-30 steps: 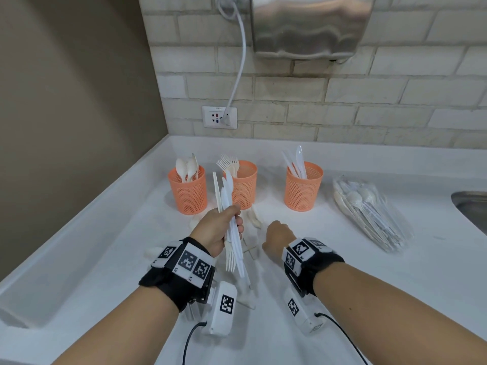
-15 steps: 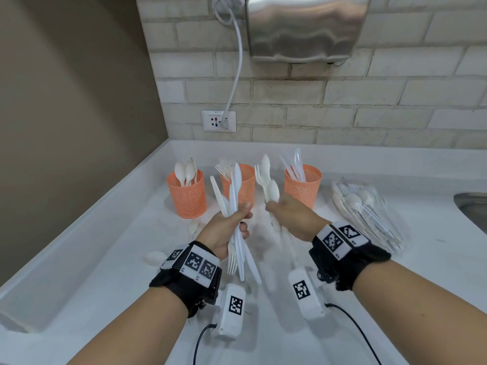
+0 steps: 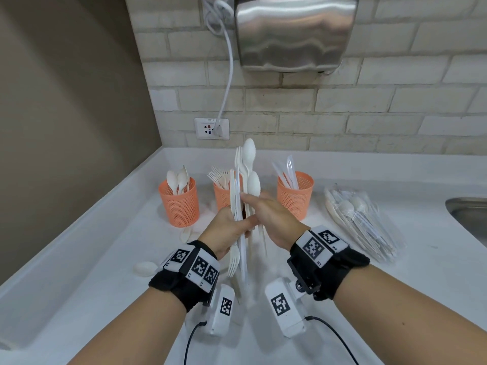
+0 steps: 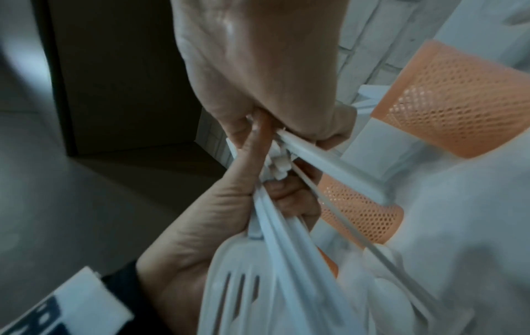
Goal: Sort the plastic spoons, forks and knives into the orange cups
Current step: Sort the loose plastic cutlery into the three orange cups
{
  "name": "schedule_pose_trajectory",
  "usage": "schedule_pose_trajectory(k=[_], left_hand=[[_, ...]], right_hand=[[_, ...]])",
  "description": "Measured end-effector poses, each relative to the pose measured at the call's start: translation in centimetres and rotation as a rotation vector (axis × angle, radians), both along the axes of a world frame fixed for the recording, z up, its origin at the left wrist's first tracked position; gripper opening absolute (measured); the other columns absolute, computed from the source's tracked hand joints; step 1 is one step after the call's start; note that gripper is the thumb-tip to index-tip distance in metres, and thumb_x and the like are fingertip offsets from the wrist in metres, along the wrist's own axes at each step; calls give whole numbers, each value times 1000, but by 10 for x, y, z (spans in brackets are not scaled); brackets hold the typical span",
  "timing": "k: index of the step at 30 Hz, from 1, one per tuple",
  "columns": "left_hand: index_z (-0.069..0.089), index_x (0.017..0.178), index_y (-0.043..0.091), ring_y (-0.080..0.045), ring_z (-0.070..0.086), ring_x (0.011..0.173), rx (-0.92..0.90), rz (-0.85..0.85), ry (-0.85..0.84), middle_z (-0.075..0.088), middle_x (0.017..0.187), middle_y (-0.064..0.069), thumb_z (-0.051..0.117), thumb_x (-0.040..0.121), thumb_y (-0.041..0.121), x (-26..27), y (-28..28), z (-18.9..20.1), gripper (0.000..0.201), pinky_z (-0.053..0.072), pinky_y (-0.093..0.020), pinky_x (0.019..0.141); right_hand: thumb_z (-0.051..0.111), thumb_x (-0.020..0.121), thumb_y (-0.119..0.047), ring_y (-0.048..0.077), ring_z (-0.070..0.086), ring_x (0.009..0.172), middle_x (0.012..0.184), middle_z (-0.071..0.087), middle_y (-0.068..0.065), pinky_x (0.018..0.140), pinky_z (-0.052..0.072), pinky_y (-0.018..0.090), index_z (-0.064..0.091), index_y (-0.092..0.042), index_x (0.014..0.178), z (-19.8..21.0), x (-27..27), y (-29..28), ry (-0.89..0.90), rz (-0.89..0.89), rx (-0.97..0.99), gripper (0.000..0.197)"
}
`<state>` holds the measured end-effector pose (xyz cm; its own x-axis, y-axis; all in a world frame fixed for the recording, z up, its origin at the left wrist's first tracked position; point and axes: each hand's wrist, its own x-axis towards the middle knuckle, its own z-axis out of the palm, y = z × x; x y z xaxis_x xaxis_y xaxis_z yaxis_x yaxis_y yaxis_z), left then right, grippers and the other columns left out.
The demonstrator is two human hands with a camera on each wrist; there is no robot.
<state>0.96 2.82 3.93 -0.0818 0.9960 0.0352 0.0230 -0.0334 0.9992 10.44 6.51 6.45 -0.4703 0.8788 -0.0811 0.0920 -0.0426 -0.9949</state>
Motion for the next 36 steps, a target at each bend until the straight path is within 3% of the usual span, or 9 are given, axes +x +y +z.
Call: schedule_pose_trajectory(k=[2,5,9,13,16,20,27,32,36], left_hand=[[64,85,11,-7,51,57,7,11,13,59,66,1,63,85,8,1,2,1,4,41,-18,51],[63,74,10,-8,51,52,2,61,54,57,54,6,61,84,6,0,5,2,11,41,-16,48],[66,82,7,-7,65,65,-20,104,26,68,66,1,59,86,11,0,11,3,8,49,-13,60],[63,103,-3,-22,58,83,-55,161,-43,60,84,-15,61,85,19,-1,17,-1,29,49,-31,78],[62,98,-4,-15,60,67,-54,168,-72,64,70,-7,55,90,10,-2,18,-3,18,50,-23,62],[58,85,4,-7,50,39,-13,115,-70,56,43,6,41,89,-12,1,15,1,24,42,-19,42],[57,87,6,-11,44,43,62,109,-75,54,47,6,36,83,-20,-4,19,-4,34,40,-20,42],[53,82,4,-8,45,41,96,98,-84,48,48,2,42,82,-20,-4,18,-9,27,40,-19,43],[53,78,5,-7,47,42,94,103,-65,49,45,5,42,81,-22,-5,18,-12,30,40,-18,43]], right_hand=[[49,83,-49,29,57,110,122,57,10,64,51,34,51,-25,125,1,-1,4,-39,13,25,48],[44,94,-39,28,65,97,119,62,15,61,54,35,46,-24,131,2,3,9,69,97,-16,40],[39,98,-33,21,60,111,125,58,7,87,53,30,34,-23,136,-1,9,12,61,124,56,40],[55,91,-20,16,55,100,115,49,7,83,51,27,35,-17,133,-4,6,20,-1,-236,324,47],[61,86,-12,7,48,81,100,45,3,77,46,16,52,-9,117,0,2,19,-55,-296,591,32],[67,83,-16,3,43,73,97,43,1,66,39,6,52,-8,120,2,-3,18,-226,-113,597,41],[70,79,-8,6,44,73,94,37,-3,70,47,17,43,-14,131,4,-8,18,-232,-55,542,59],[72,76,-5,4,41,69,82,33,-11,63,40,9,54,-10,121,7,-10,25,-267,-6,492,48],[69,80,-6,7,42,76,100,32,-8,64,39,11,54,-7,119,8,-12,22,-344,13,537,41]])
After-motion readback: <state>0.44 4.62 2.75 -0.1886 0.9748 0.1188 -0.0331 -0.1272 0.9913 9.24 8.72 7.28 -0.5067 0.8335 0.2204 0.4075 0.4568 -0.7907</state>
